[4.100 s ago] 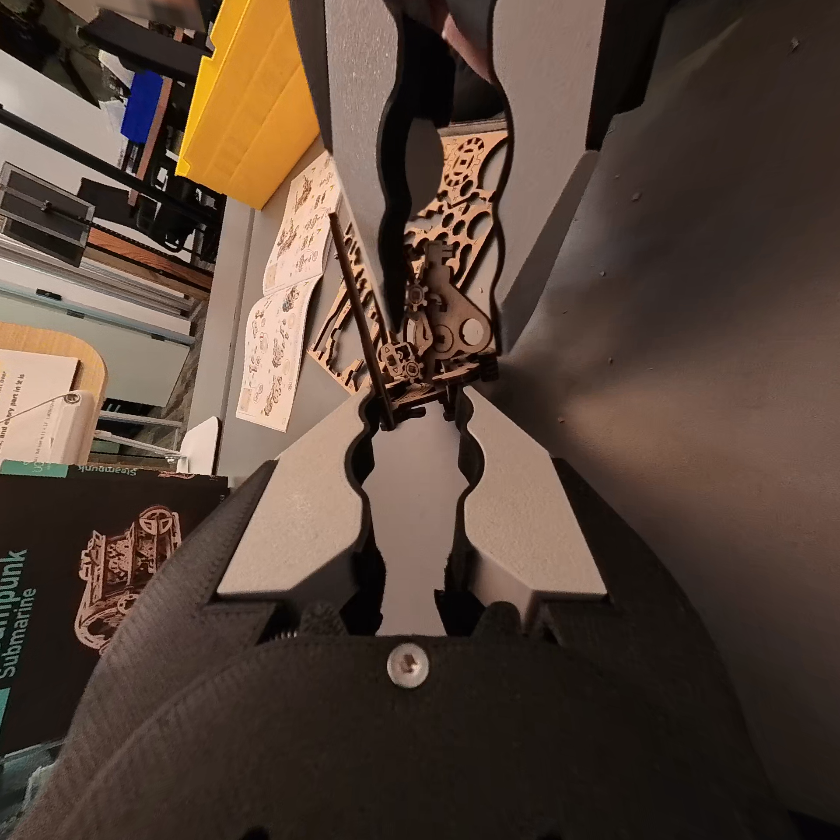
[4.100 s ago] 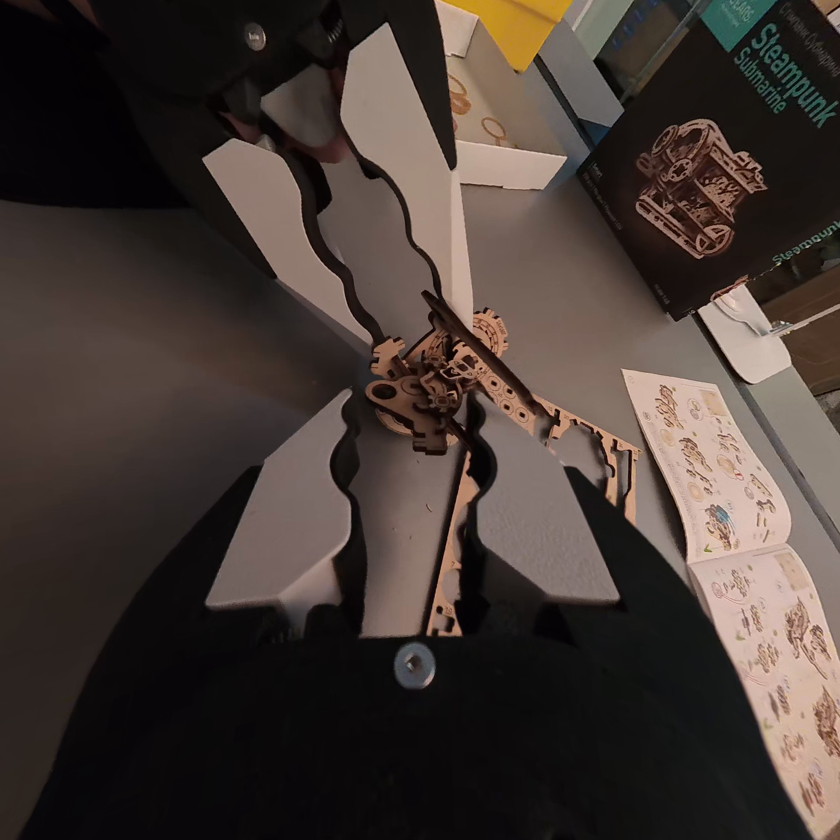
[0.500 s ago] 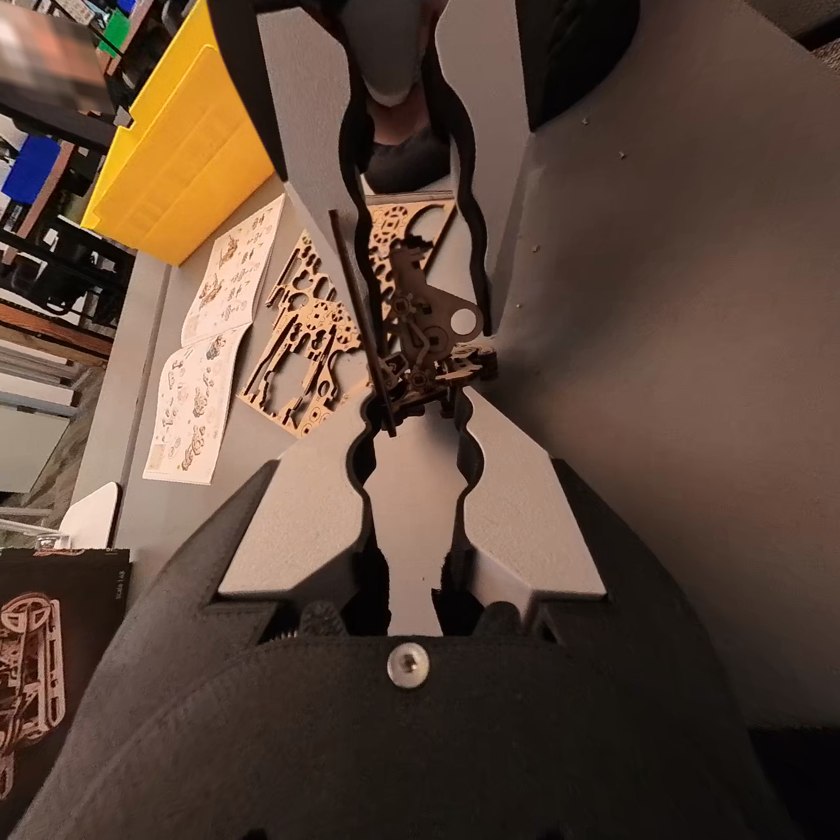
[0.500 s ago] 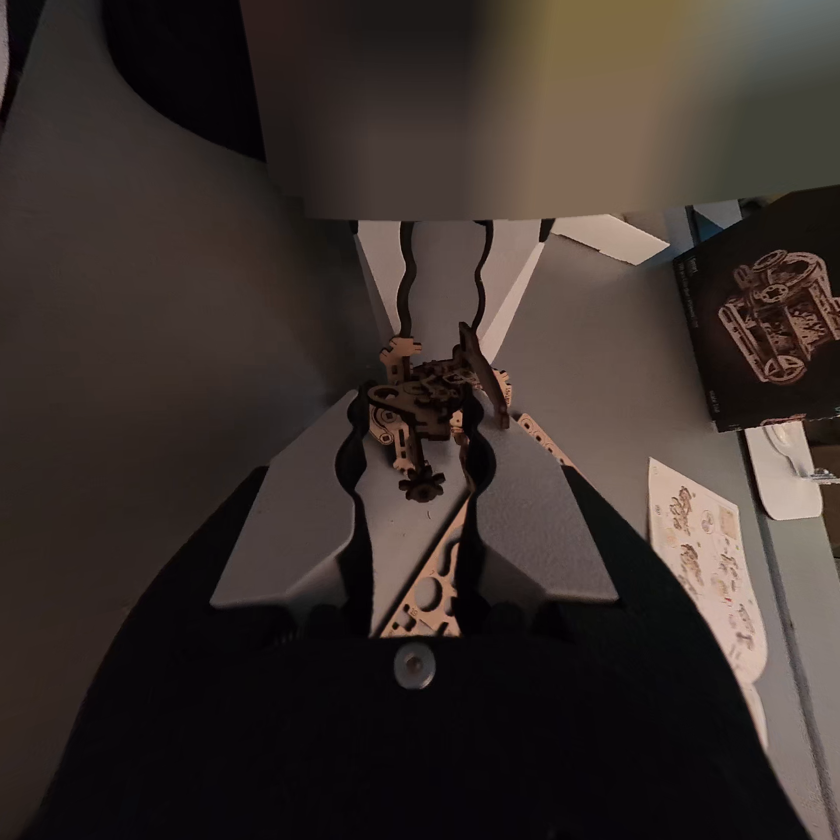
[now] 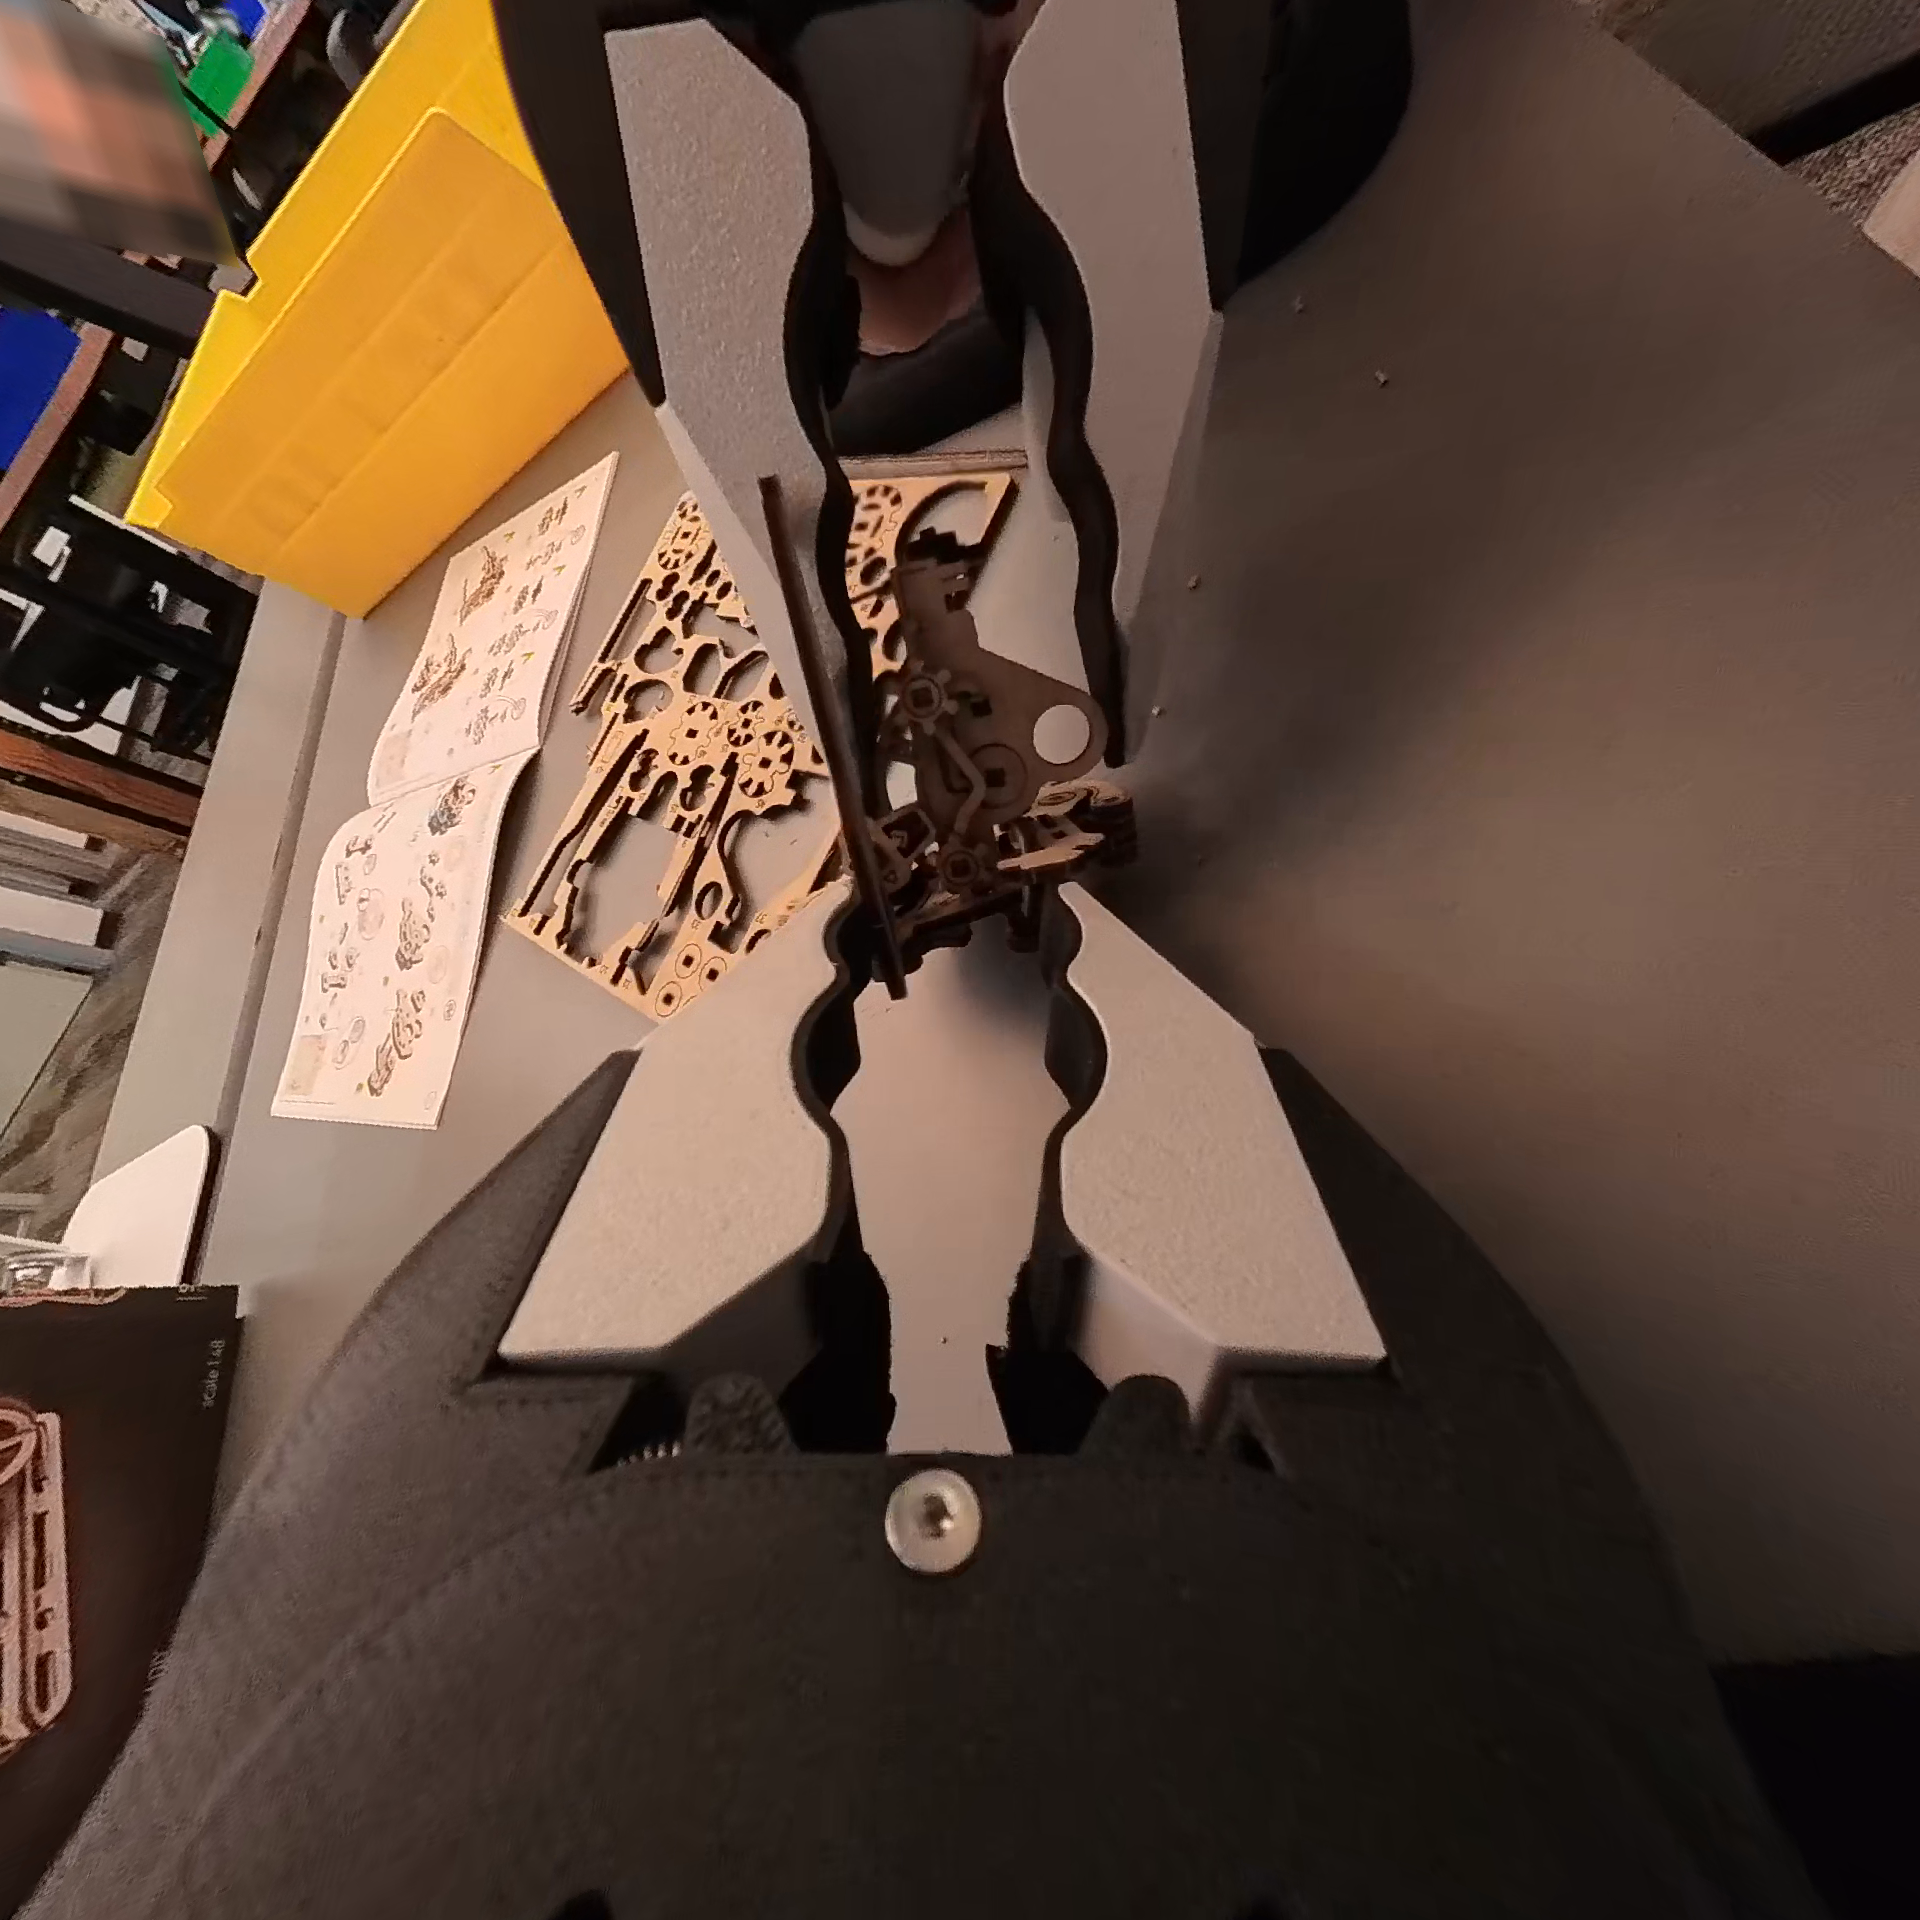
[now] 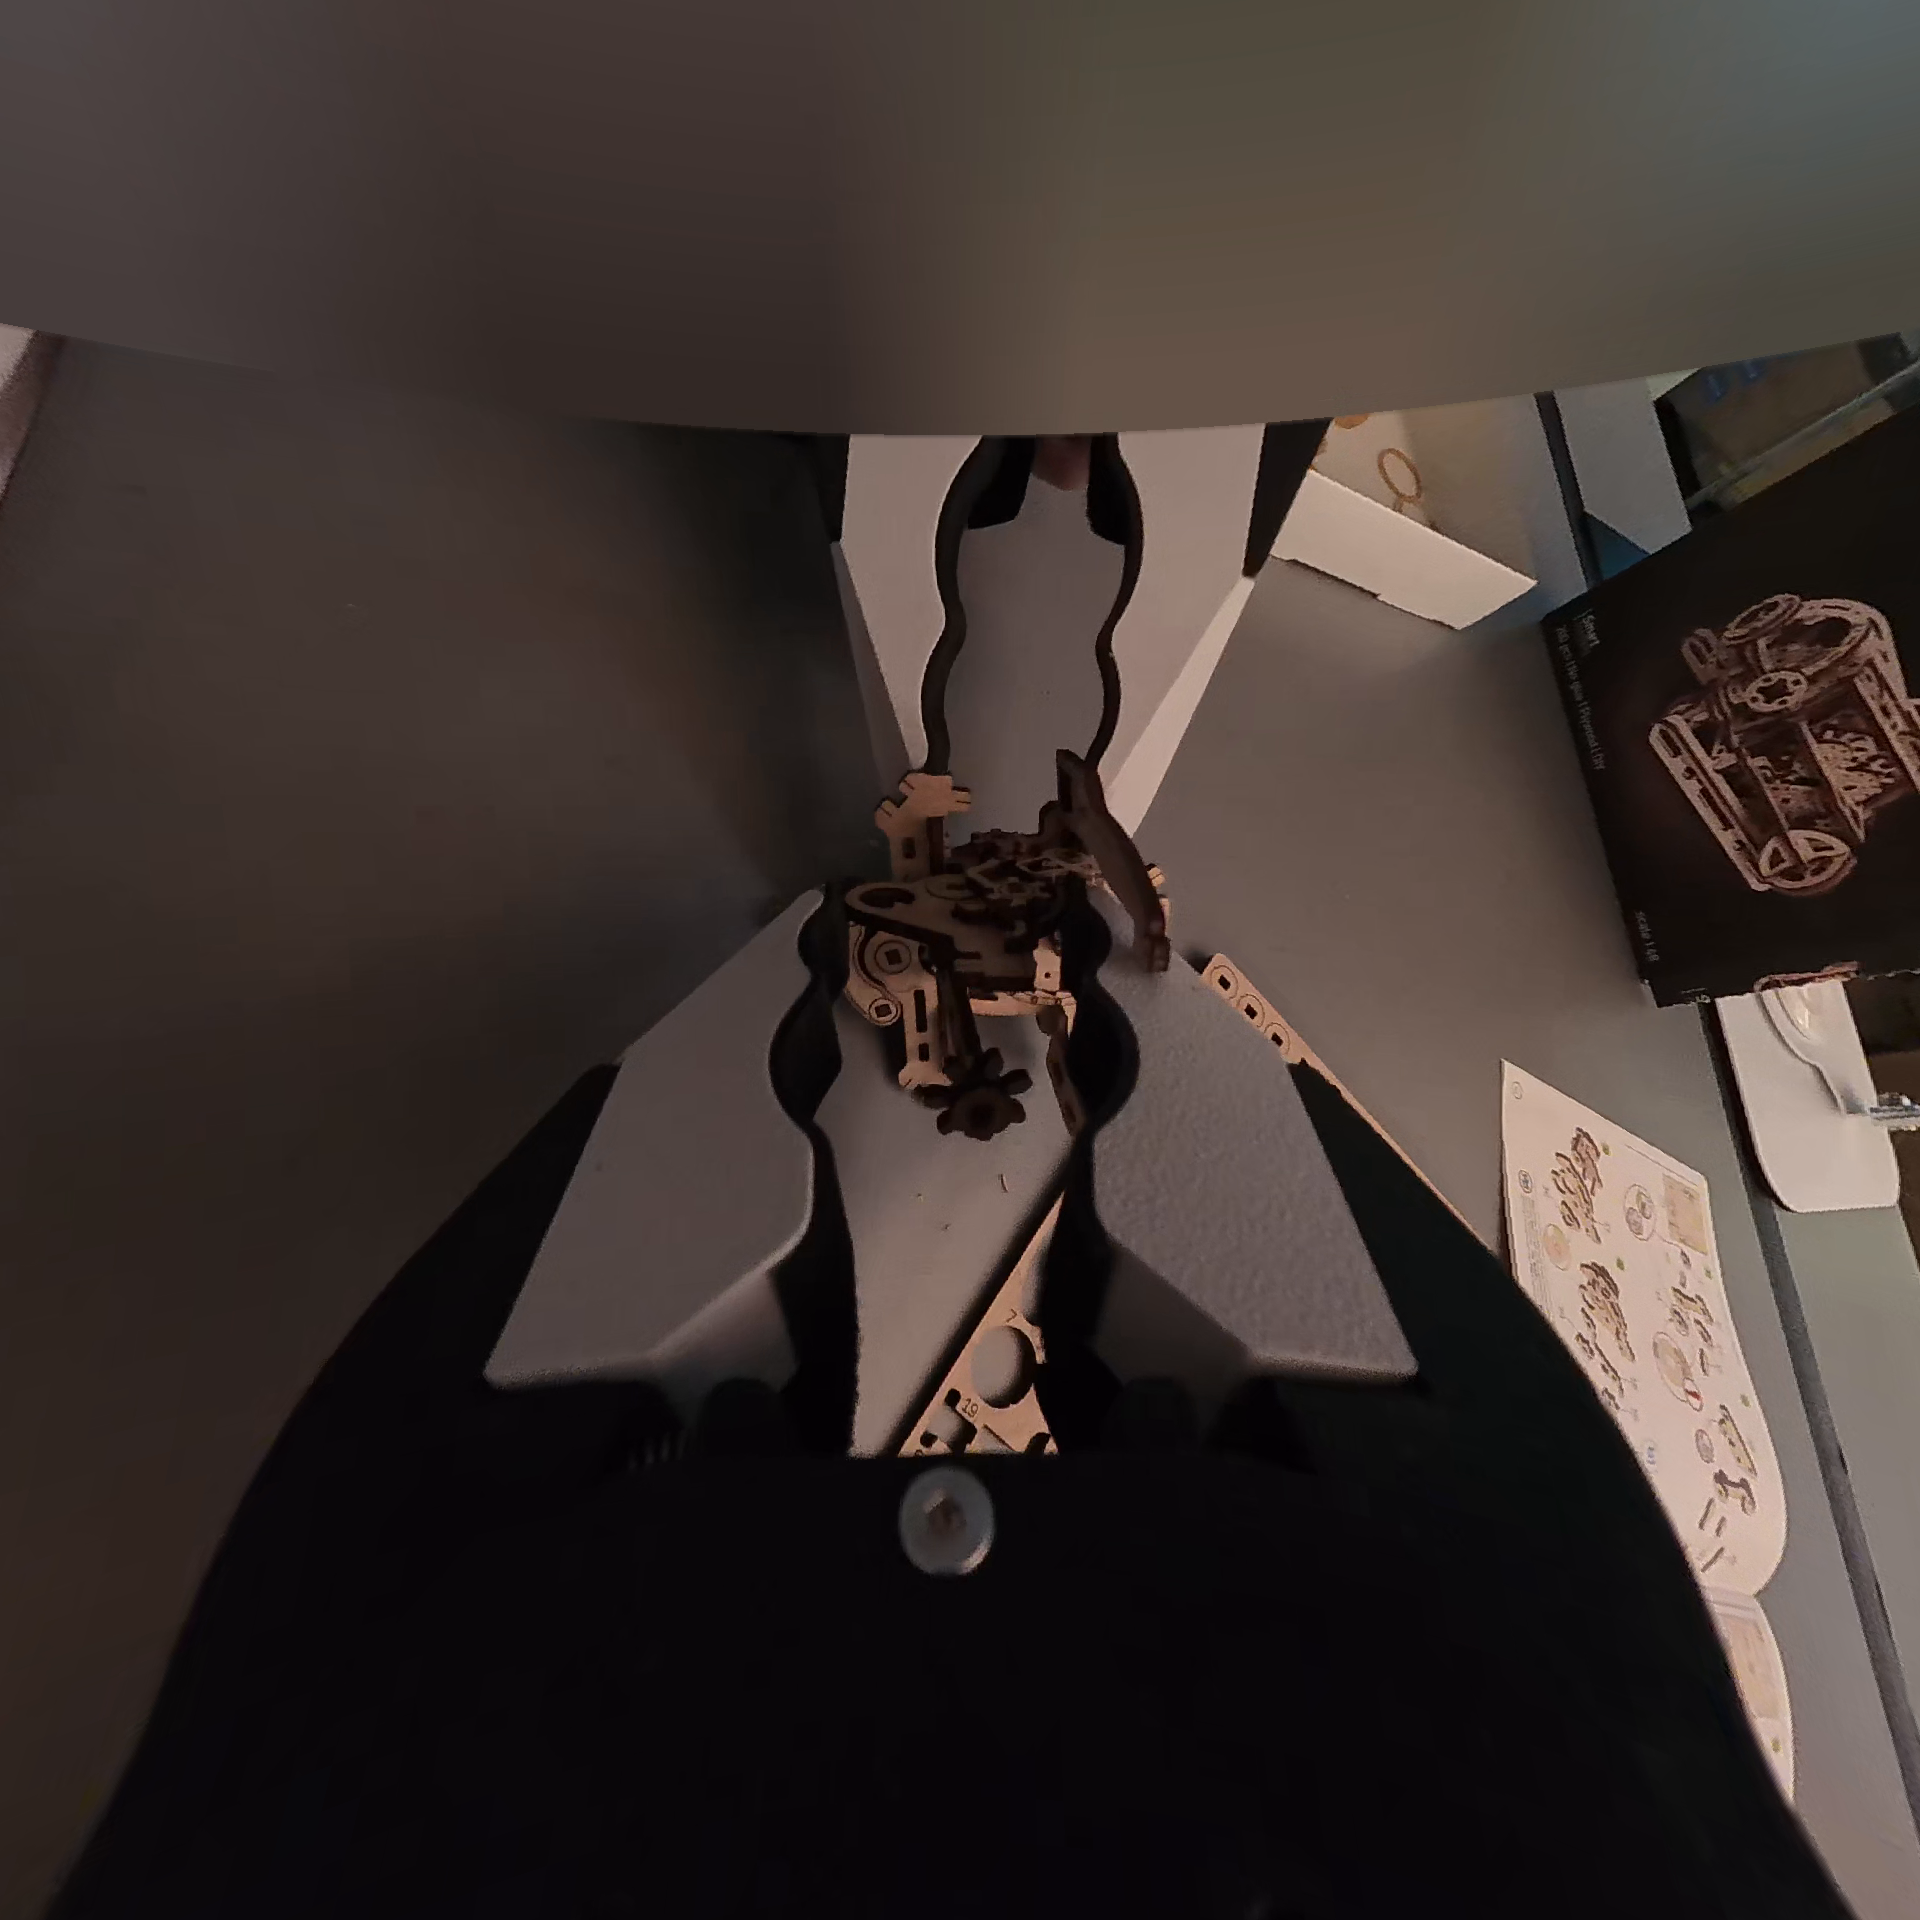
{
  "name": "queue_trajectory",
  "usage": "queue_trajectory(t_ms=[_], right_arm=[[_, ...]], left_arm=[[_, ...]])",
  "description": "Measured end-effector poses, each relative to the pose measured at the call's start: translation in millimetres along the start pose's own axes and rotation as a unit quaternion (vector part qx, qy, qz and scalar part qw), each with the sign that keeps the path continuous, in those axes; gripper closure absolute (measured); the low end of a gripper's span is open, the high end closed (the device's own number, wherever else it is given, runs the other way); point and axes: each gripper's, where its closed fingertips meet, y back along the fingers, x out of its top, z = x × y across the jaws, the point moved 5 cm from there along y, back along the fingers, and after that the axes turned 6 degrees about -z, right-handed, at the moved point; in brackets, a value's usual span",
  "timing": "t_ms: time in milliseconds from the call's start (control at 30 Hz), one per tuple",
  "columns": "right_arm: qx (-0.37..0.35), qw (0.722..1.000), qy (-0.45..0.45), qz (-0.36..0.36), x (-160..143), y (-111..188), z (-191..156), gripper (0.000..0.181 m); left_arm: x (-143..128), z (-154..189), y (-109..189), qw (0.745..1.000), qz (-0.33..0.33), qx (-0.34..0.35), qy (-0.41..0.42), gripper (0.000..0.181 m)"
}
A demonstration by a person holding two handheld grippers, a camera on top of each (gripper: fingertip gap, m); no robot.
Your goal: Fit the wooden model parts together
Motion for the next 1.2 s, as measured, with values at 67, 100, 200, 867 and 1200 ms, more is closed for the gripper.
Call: queue_trajectory(t_ms=[67,100,200,867,1200], right_arm=[[0.01,1.0,0.001,-0.002,0.0,0.0,0.7,0.141],[0.014,1.0,0.0,-0.004,0.2,-0.1,1.4,0.141],[0.016,1.0,-0.002,-0.009,0.5,-1.2,2.1,0.141],[-0.002,0.999,-0.039,-0.013,-1.1,-1.0,1.6,0.141],[0.001,0.999,-0.044,0.003,-1.8,-2.1,1.1,0.14]], left_arm=[[-0.1,0.3,-0.2,1.0,0.0,-0.003,0.001,0.151],[-0.3,0.1,-0.3,1.0,-0.001,-0.003,0.002,0.151],[-1.3,-0.2,-0.2,1.0,-0.003,-0.004,0.006,0.151],[-0.8,-1.8,-0.4,1.0,-0.008,-0.001,0.011,0.152],[-1.6,-1.2,-0.5,1.0,-0.01,0.0,0.004,0.152]])
